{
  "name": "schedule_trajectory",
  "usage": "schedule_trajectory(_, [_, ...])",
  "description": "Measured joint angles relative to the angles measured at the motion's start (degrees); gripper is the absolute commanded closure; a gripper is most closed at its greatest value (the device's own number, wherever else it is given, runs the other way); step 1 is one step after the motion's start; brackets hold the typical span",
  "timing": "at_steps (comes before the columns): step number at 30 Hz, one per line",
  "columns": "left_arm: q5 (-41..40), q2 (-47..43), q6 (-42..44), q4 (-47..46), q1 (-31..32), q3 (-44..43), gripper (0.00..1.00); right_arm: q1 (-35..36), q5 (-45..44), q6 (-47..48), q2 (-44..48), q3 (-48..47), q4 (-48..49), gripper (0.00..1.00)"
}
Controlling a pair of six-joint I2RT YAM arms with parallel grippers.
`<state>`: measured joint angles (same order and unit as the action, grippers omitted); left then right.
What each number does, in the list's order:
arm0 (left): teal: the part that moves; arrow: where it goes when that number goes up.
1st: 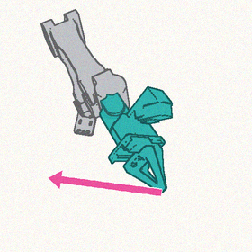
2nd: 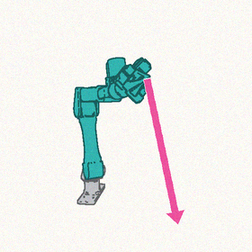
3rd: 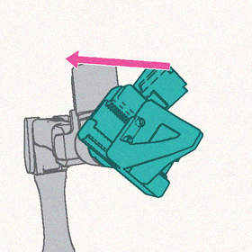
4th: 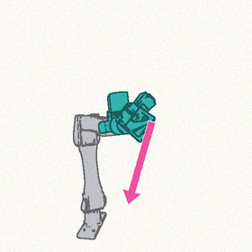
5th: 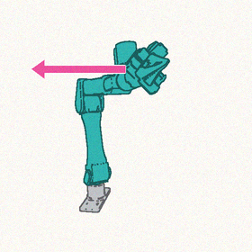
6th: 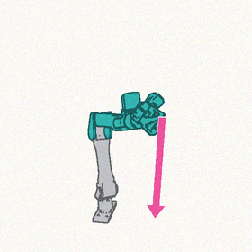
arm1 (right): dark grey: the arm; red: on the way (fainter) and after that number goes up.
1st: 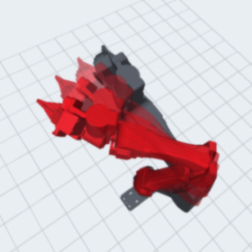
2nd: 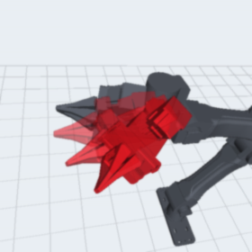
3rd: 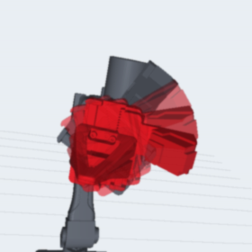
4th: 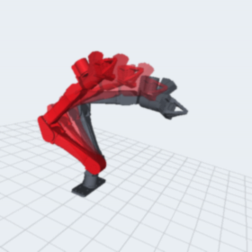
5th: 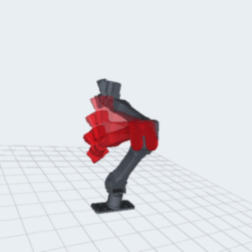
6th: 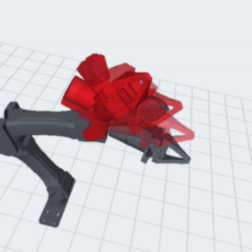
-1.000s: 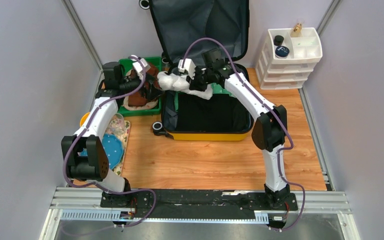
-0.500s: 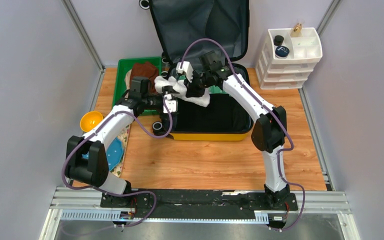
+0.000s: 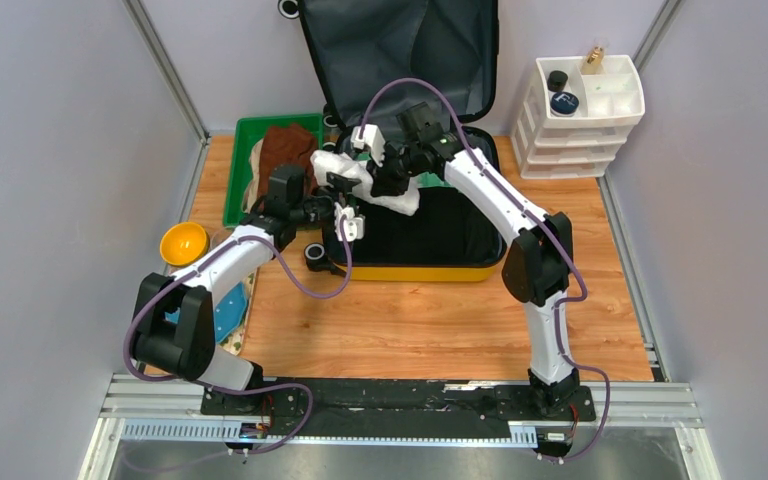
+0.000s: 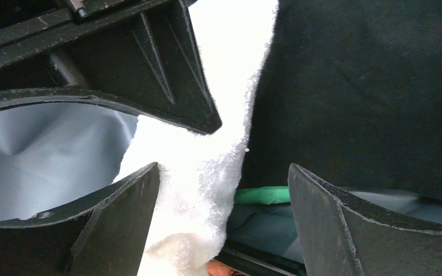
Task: Open, take out, and arrange the luggage
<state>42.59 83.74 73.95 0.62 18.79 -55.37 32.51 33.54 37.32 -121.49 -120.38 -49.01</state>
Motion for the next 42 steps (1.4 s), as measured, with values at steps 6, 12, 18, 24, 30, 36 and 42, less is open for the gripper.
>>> schedule_trajectory(6, [-1.9, 0.0, 1.1, -5.7, 0.2, 1.4, 0.10, 0.3, -0.1, 0.4, 0.1, 0.0, -0.2, 1.00])
schedule_trajectory(12, [-2.1, -0.4, 2.9, -8.8, 0.3, 1.5, 0.10, 1.0, -0.1, 0.5, 0.1, 0.0, -2.0, 1.00])
schedule_trajectory(18, [-1.5, 0.1, 5.9, -5.1, 0.3, 0.3, 0.10, 1.2, 0.0, 1.4, 0.1, 0.0, -2.4, 1.00])
schedule_trajectory(24, [-0.9, 3.7, 7.0, -1.7, 0.5, -3.2, 0.12, 1.3, 0.0, 3.1, 0.5, 0.1, -2.6, 1.00])
schedule_trajectory(30, [-2.0, 8.0, 6.7, -1.4, 0.6, -7.1, 0.26, 2.0, -0.1, 4.9, 2.4, 1.2, -2.6, 1.00])
schedule_trajectory(36, [-2.0, 8.1, 6.3, 0.8, 0.7, -7.5, 0.73, 2.1, -0.2, 4.7, 2.7, 1.2, -2.5, 0.80])
schedule_trajectory(42, [-2.5, 6.9, -0.8, 1.9, 0.6, -7.6, 1.00, 0.5, 0.6, -3.6, 3.0, 0.9, 0.6, 0.23])
